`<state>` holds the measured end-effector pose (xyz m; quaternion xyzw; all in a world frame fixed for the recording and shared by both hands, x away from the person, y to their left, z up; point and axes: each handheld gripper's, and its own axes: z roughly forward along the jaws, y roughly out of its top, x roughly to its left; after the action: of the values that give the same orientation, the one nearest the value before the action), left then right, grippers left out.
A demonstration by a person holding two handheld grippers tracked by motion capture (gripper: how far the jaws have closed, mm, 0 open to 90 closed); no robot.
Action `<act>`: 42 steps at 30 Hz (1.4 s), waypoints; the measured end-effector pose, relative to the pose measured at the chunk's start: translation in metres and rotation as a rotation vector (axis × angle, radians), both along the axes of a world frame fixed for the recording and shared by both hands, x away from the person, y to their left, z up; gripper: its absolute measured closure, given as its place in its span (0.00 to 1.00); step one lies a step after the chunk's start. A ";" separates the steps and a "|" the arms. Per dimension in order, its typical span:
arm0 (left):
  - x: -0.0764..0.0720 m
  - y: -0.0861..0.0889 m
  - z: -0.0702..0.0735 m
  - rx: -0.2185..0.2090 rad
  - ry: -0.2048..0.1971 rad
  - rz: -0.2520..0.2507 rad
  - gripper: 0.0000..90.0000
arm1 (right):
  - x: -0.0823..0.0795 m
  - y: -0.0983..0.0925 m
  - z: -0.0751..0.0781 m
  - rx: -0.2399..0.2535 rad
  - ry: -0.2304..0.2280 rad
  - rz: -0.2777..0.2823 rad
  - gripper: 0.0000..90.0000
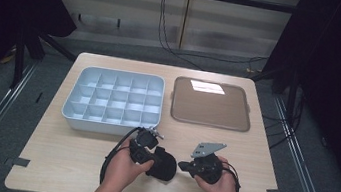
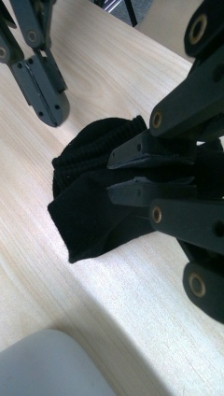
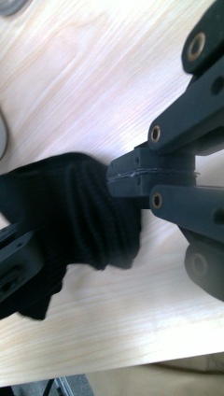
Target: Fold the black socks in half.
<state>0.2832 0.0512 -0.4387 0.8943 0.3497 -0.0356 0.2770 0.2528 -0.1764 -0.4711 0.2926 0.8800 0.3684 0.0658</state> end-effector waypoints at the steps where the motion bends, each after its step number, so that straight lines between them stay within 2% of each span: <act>1: 0.000 0.000 0.000 0.000 0.002 0.001 0.91 | 0.000 -0.002 -0.001 -0.002 0.005 0.001 1.00; 8: 0.000 0.001 0.000 -0.001 0.004 0.002 0.91 | -0.001 -0.004 -0.007 -0.021 0.037 0.010 1.00; 16: -0.001 -0.003 0.001 0.001 -0.006 -0.010 0.91 | 0.000 0.010 -0.015 -0.056 0.038 0.041 1.00; 26: -0.004 -0.012 0.005 -0.011 -0.014 -0.026 0.91 | 0.002 0.013 -0.018 -0.061 0.036 0.049 1.00; 32: -0.006 -0.024 0.001 -0.003 -0.015 -0.045 0.91 | 0.002 0.017 -0.019 -0.058 0.039 0.046 1.00; 42: -0.005 -0.028 -0.009 0.025 -0.005 -0.056 0.91 | 0.001 0.017 -0.020 -0.060 0.049 0.048 1.00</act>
<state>0.2780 0.0230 -0.4477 0.9071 0.3245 -0.0368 0.2658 0.2543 -0.1593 -0.4907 0.2784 0.8987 0.3360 0.0442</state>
